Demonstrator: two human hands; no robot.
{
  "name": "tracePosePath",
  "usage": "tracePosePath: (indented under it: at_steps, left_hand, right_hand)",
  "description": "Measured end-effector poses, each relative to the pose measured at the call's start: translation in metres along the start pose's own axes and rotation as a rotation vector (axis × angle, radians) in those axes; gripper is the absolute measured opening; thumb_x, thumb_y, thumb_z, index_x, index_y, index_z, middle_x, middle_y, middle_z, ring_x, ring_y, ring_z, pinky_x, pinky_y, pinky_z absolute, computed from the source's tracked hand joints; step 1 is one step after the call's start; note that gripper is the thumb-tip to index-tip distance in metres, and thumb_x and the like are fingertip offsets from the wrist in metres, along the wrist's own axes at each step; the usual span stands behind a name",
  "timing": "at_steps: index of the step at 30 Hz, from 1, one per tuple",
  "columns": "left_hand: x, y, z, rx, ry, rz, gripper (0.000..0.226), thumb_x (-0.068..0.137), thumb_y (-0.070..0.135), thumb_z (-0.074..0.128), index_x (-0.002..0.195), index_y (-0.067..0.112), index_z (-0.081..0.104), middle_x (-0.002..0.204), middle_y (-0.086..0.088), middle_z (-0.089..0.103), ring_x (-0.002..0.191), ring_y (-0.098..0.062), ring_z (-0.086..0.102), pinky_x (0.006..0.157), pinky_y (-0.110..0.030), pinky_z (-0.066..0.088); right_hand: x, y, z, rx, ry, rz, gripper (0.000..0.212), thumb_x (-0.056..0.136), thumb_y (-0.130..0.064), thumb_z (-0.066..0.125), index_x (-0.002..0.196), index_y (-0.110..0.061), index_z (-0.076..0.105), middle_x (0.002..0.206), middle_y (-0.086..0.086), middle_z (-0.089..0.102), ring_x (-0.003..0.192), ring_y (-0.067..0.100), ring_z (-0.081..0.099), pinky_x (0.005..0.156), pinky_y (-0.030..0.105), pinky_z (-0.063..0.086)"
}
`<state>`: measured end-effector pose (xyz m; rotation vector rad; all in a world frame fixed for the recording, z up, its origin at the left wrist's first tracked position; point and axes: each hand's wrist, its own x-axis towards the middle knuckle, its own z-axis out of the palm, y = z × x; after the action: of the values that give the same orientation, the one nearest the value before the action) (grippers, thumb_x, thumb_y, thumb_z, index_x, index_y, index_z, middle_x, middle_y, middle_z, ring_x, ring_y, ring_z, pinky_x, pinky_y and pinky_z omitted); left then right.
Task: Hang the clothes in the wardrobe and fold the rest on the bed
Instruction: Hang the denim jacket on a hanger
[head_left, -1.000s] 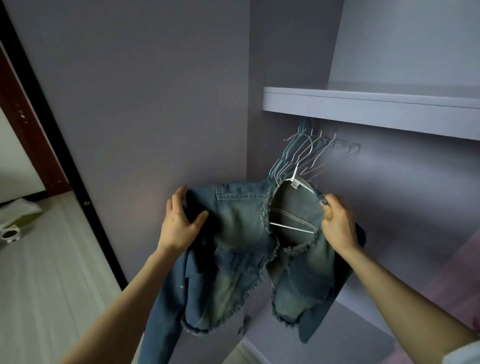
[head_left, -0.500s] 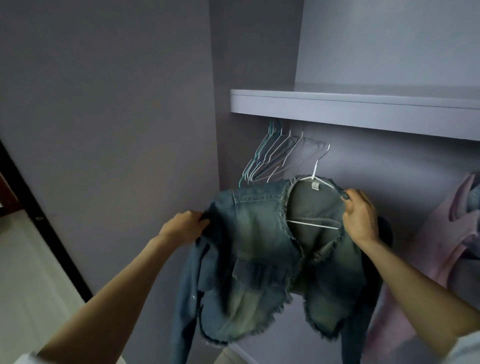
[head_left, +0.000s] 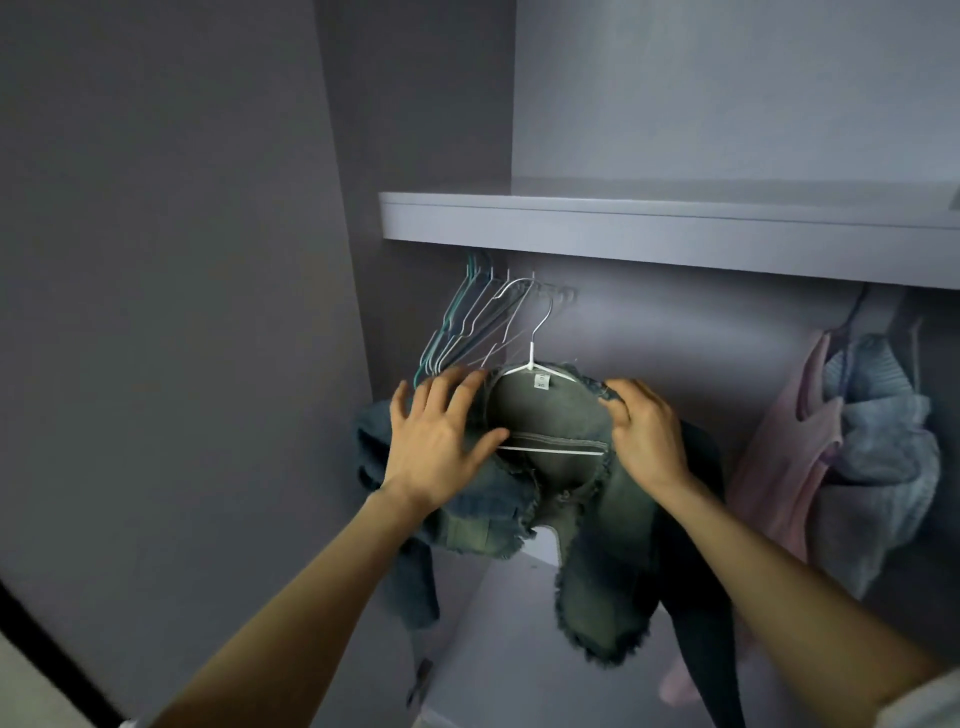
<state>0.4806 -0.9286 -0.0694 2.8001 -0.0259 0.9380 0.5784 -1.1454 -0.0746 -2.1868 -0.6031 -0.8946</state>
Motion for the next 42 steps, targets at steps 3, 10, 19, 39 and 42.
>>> tracePosePath:
  at_steps: [3,10,19,39,42]
  left_hand:
    - [0.016,0.006,0.001,0.027,-0.018,-0.061,0.066,0.09,0.053,0.049,0.145,0.02,0.032,0.143,-0.005,0.04,0.132,-0.026,0.035,0.111,-0.048,0.019]
    - [0.023,-0.003,0.0,-0.357,-0.045,-0.16,0.021,0.097,0.031,0.048,0.098,0.017,0.063,0.094,-0.006,0.069,0.091,-0.034,0.061,0.072,-0.036,0.043]
    - [0.009,-0.011,0.004,-0.448,-0.047,-0.23,0.021,0.097,0.024,0.049,0.096,0.011,0.066,0.084,-0.01,0.069,0.083,-0.032,0.062,0.072,-0.036,0.044]
    - [-0.006,-0.026,-0.011,-0.439,0.078,-0.189,0.017,0.094,0.017,0.055,0.095,0.006,0.069,0.08,-0.011,0.069,0.071,-0.027,0.06,0.062,-0.021,0.032]
    - [-0.005,-0.033,-0.013,-0.453,0.079,-0.237,0.016,0.095,0.018,0.055,0.095,0.008,0.068,0.077,-0.007,0.067,0.074,-0.025,0.06,0.065,-0.025,0.035]
  right_hand:
    - [0.003,-0.007,-0.001,0.016,0.021,-0.023,0.014,0.081,0.006,0.061,0.094,0.003,0.067,0.09,0.021,0.066,0.08,0.038,0.063,0.072,0.043,0.047]
    - [0.002,-0.012,-0.005,0.046,-0.111,-0.079,0.007,0.086,-0.002,0.062,0.087,0.006,0.063,0.083,0.018,0.065,0.078,0.036,0.061,0.076,0.049,0.045]
    - [0.005,-0.039,-0.001,0.003,-0.24,-0.084,0.031,0.094,-0.01,0.053,0.064,-0.01,0.046,0.056,0.002,0.04,0.055,0.027,0.037,0.063,0.033,0.029]
    - [-0.009,-0.055,0.0,0.005,-0.207,-0.138,0.034,0.097,-0.019,0.051,0.063,-0.011,0.051,0.057,0.003,0.05,0.056,0.028,0.052,0.058,0.031,0.034]
    - [-0.014,-0.048,0.001,-0.102,-0.273,-0.14,0.033,0.101,-0.026,0.039,0.118,-0.012,0.064,0.112,0.005,0.068,0.102,0.024,0.063,0.087,0.036,0.041]
